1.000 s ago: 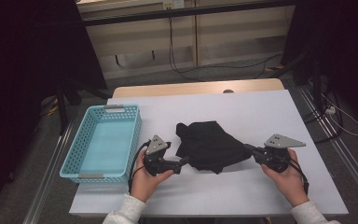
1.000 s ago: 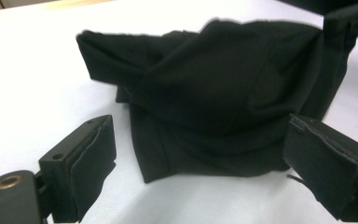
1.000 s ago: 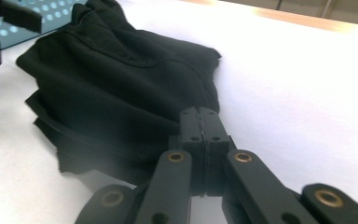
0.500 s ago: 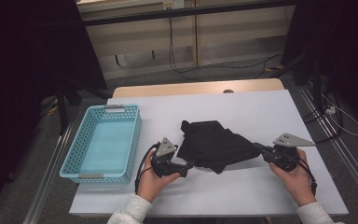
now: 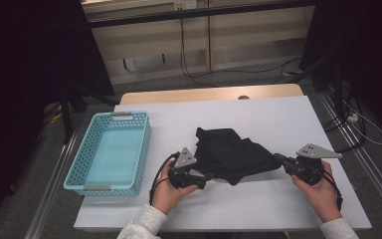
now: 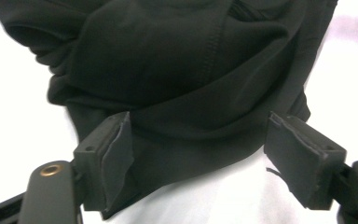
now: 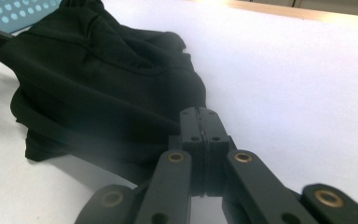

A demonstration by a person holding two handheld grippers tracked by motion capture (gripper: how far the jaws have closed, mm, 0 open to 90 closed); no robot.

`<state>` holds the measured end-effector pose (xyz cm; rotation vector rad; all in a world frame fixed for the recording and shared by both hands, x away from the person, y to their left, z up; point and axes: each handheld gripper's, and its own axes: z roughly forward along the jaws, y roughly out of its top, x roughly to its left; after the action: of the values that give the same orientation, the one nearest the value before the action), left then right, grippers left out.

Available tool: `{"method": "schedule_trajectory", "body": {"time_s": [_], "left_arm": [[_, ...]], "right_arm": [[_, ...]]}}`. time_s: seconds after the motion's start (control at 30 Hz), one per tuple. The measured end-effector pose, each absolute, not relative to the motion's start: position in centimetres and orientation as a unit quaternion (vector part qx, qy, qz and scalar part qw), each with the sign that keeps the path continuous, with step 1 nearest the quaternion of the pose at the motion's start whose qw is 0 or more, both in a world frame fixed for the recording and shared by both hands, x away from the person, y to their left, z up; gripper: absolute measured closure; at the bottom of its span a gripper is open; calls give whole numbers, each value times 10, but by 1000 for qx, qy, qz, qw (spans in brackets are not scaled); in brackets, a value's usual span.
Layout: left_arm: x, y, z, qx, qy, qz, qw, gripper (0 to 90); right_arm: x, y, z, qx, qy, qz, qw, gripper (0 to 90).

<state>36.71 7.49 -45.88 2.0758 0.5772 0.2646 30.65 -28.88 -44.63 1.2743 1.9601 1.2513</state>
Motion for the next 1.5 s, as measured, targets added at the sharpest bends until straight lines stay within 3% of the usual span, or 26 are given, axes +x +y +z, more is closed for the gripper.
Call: {"method": "schedule_trajectory", "body": {"time_s": [0.33,0.73,1.07,1.5], "left_arm": [[367,64,-465,861,217,96,449,409],[367,57,-467,879,205,77,423,702],[369,60,-467,879,213,51,424,876],[375,93,-434,841,261,51,471,895]], "right_arm": [[306,-286,-448,462,723,455,239,900],[307,-283,-450,459,729,450,236,899],[307,-282,-450,457,730,452,233,899],[306,-273,-449,433,743,462,218,881]]}}
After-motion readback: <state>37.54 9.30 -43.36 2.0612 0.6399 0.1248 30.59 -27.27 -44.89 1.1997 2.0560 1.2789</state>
